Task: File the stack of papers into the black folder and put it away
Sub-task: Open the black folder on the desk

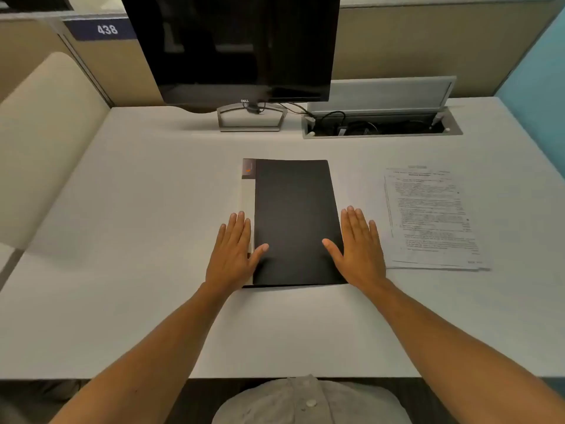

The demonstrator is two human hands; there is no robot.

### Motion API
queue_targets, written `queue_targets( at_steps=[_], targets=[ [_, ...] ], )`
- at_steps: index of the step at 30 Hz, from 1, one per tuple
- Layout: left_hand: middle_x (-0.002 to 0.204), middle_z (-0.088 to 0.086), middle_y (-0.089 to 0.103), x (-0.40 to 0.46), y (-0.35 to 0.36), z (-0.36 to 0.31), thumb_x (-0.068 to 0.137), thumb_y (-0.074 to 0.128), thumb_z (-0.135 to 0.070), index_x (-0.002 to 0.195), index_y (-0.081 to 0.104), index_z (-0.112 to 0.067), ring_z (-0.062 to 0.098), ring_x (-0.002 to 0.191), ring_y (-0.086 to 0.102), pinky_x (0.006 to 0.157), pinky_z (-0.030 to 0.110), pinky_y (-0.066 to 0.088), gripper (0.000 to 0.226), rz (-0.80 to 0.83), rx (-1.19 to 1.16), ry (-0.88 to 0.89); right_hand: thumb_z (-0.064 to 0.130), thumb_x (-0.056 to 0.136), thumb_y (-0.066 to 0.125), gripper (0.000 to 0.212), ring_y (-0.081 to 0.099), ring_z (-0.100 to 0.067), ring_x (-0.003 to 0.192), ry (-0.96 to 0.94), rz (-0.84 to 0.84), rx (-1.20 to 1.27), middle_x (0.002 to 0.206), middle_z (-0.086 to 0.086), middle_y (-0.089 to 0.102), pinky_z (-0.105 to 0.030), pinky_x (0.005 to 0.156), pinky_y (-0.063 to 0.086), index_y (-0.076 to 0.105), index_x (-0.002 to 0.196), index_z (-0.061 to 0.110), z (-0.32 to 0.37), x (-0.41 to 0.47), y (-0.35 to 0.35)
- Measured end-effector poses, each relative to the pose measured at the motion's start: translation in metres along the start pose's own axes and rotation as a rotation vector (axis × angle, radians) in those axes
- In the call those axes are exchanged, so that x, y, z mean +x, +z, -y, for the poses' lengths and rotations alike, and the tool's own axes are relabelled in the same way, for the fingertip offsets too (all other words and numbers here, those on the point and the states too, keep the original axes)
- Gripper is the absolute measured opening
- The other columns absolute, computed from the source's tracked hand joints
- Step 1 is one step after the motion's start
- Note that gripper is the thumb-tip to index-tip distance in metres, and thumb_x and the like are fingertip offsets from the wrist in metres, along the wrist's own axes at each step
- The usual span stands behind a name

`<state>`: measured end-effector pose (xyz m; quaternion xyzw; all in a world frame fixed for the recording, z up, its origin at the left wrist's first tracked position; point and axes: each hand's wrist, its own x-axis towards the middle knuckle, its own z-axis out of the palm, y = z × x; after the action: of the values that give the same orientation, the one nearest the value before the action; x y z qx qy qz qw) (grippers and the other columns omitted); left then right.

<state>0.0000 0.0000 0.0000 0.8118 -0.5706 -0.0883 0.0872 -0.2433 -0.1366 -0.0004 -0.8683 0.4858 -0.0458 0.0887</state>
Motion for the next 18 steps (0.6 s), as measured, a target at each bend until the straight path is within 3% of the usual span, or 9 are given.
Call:
queue_targets(
  at_steps=[9, 18],
  targets=[
    [0.163, -0.002, -0.009, -0.024, 0.021, -0.003, 0.091, 0.020, -0.070, 0.155, -0.002, -0.018, 0.014, 0.148, -0.015, 0.120, 0.032, -0.007, 0.085, 0.089, -0.068, 0.036, 0.074, 0.079, -0.012, 0.095, -0.004, -0.020, 0.148, -0.047, 0.130, -0.011, 0.161, -0.003, 0.002, -0.040, 0.119, -0.006, -0.001, 0.152, 0.015, 0.005, -0.019, 0.028],
    [0.161, 0.004, -0.019, -0.031, 0.030, -0.005, 0.069, 0.022, -0.093, 0.154, -0.008, -0.015, 0.022, 0.147, -0.024, 0.121, 0.040, -0.007, 0.119, 0.119, -0.018, 0.115, 0.074, 0.080, -0.011, 0.092, -0.005, -0.019, 0.147, -0.040, 0.138, 0.003, 0.161, -0.001, 0.001, -0.039, 0.118, -0.009, 0.001, 0.152, 0.017, 0.003, -0.023, 0.039]
  ],
)
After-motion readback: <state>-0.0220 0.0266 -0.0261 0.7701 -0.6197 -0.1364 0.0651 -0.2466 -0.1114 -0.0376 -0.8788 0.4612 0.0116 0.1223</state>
